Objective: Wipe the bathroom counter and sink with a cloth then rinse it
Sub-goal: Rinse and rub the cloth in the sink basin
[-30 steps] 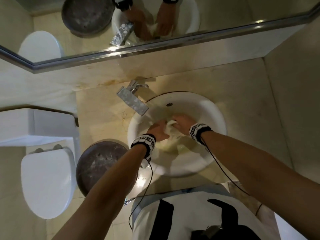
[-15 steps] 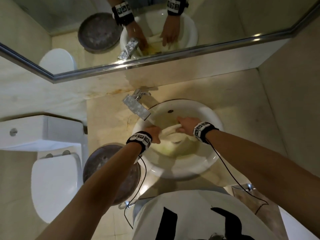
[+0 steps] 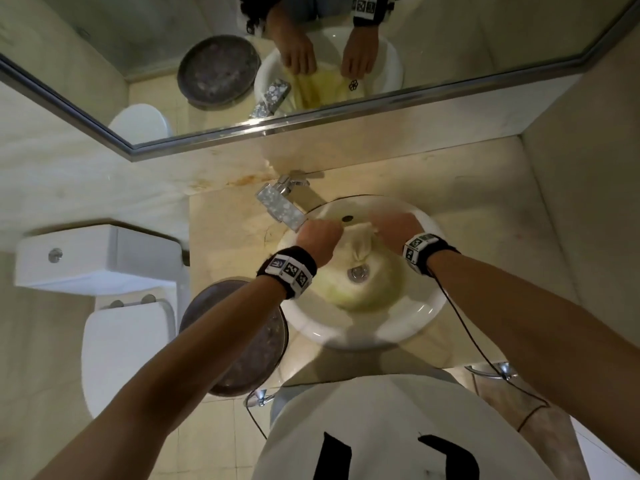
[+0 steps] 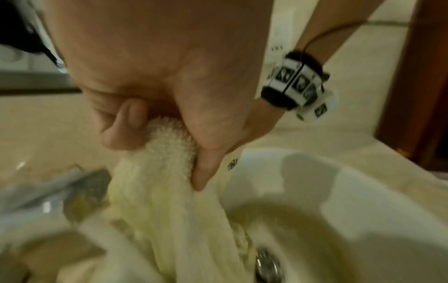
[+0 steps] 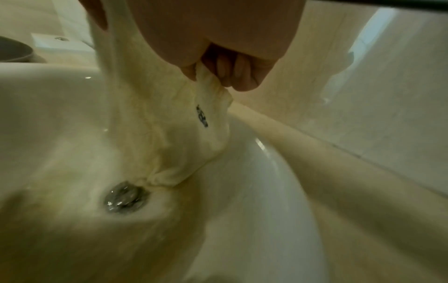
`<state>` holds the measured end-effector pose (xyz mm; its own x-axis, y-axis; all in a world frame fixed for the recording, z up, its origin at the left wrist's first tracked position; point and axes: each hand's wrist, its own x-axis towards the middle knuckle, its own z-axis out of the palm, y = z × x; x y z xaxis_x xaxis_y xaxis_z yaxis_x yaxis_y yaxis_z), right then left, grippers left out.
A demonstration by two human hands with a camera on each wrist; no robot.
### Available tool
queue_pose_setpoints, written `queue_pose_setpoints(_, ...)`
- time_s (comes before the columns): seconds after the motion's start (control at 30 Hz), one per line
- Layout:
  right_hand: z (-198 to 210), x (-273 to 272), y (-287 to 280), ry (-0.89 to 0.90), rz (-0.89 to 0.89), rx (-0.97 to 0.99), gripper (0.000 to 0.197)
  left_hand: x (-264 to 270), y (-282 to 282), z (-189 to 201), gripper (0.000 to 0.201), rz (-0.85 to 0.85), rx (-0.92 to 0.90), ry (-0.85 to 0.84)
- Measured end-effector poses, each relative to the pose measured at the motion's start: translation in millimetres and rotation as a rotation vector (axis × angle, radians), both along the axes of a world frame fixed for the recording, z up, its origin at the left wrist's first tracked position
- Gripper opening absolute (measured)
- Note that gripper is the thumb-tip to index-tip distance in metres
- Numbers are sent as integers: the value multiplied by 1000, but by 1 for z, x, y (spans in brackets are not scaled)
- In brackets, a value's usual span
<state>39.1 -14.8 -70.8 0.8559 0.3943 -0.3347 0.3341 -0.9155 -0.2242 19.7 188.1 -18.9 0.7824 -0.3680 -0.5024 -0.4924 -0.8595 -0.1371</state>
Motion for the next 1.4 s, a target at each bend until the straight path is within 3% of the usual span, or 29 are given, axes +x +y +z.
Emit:
queue_pose_setpoints(0.13, -37, -46, -3, 357, 52, -167, 2, -31, 9, -50, 33, 42, 15, 173)
queue_pose_setpoints(0.23, -53, -66, 0, 465, 49, -209, 7, -48, 10, -81, 38, 153, -16, 346)
queue_pose_setpoints(0.33, -75, -71, 11, 435, -20, -164, 45, -54, 9, -107, 48, 257, -107, 362)
queue_pose_setpoints(0.6, -128, -72, 38, 499, -85, -43, 101, -58, 11, -168, 68, 376, -242, 391)
queue_pose_setpoints(0.77, -142, -74, 49, 535, -144, -45, 97, -53, 7, -180, 95, 457, -270, 402)
queue_pose_setpoints(0.83, -144, -79, 51, 585, -163, -20, 90, -53, 7, -180, 68, 445, -229, 436)
queue_pose_setpoints(0.93, -140, -81, 55, 484, -113, -96, 59, -56, 9, -178, 38, 332, -151, 424)
queue_pose_setpoints(1.0, -136, -77, 59, 415, -41, -185, 42, -55, 10, -176, 36, 274, -143, 387)
queue_pose_setpoints(1.13, -123, -65, 56, 363, 31, -202, 27, -42, 7, -163, 37, 192, -157, 339)
queue_pose_setpoints(1.23, -103, -47, 50, 268, 46, -173, 29, -26, 8, -145, 43, 233, -240, 264)
queue_pose_setpoints(1.4, -61, -7, 44, 146, -51, -125, 35, 5, 10, -107, 25, 281, -476, 93)
